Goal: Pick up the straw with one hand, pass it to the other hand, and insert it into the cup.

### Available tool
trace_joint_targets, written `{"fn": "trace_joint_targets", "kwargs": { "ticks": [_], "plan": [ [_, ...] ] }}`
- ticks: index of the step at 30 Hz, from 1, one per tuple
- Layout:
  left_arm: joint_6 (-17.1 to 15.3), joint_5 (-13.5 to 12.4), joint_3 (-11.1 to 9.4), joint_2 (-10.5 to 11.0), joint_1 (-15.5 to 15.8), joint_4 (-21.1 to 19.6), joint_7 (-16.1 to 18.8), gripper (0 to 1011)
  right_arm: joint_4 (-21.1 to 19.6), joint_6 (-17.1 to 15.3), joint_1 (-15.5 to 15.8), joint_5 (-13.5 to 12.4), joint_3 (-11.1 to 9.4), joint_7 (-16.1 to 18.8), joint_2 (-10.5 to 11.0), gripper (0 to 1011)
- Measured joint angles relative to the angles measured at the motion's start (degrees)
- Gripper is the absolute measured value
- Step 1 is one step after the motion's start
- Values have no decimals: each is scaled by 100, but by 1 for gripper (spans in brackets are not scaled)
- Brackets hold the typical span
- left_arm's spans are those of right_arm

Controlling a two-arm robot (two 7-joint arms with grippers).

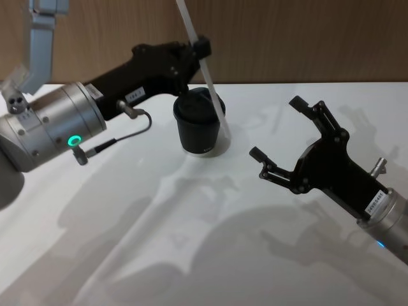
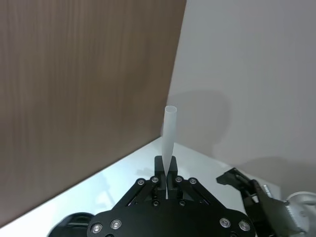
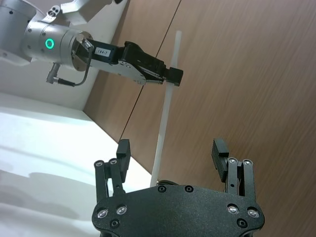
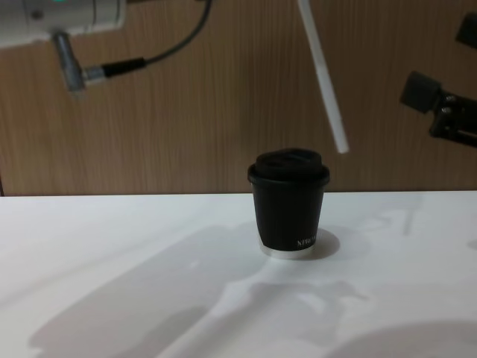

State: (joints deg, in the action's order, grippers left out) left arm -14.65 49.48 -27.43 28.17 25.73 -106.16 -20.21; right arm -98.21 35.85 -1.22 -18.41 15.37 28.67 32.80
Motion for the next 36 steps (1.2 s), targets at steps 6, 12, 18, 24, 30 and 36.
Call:
{"fn": "trace_joint_targets", "kwargs": {
  "ticks": [6,12,18,24,30,36],
  "plan": [
    [-91,-249,14,138,102,-157,217,18,0,0,0,0,0,0,0,1001],
    [-146,-452,-5,186,189,-227,356,19,0,0,0,0,0,0,0,1001],
    [-184,-712,-71,198,278,-247,488,19,0,0,0,0,0,0,0,1001],
    [-201,-886,-121,192,337,-230,557,19,0,0,0,0,0,0,0,1001],
    [-206,-1074,-170,163,396,-163,619,19,0,0,0,0,0,0,0,1001],
    [-203,-1178,-188,128,424,-89,644,19,0,0,0,0,0,0,0,1001]
  ]
}}
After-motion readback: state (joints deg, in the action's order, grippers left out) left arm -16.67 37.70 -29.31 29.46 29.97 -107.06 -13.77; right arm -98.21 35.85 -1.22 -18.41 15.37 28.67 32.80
